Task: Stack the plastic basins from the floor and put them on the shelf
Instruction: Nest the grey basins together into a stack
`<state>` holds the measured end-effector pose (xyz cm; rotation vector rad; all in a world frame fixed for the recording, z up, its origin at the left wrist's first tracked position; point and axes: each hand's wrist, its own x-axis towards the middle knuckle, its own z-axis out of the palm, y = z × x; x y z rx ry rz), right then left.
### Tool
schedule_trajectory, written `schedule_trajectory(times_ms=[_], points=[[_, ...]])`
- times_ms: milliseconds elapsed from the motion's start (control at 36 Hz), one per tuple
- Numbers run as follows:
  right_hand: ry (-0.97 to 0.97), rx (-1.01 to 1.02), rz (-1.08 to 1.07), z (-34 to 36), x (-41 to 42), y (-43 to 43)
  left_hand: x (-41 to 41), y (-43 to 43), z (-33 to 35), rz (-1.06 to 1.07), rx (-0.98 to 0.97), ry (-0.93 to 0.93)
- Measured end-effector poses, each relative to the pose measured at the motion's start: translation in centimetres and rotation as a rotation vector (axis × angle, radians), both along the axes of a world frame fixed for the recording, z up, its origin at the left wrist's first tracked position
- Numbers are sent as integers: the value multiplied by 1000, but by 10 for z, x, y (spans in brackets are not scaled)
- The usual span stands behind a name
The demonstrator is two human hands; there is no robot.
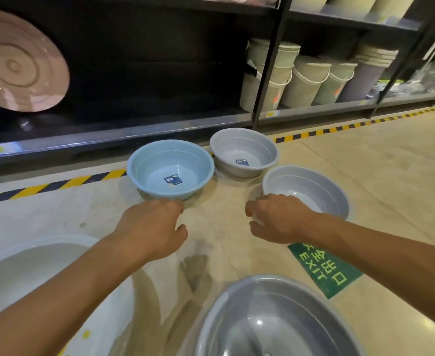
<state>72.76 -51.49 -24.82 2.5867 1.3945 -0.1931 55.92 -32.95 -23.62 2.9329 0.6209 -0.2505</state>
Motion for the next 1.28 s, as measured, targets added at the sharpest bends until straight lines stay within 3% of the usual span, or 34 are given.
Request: schedule_trajectory(times_ms=[195,445,639,973,1139,1278], points=[[-44,-54,-43,-2,61,-77,86,-61,11,-124,73,33],[-36,-5,-234,-1,152,-177,200,-142,7,-164,-1,55],[27,71,-377,-40,221,-226,254,-163,-20,-143,-60,37],[56,88,-373,-115,336,-221,334,-152,-116,162,-182,39],[152,168,-443,-151,387,-220,341,-160,-167,398,-340,-40],[333,217,-480,-174,403,-228,341,-172,-184,510,-620,-151]])
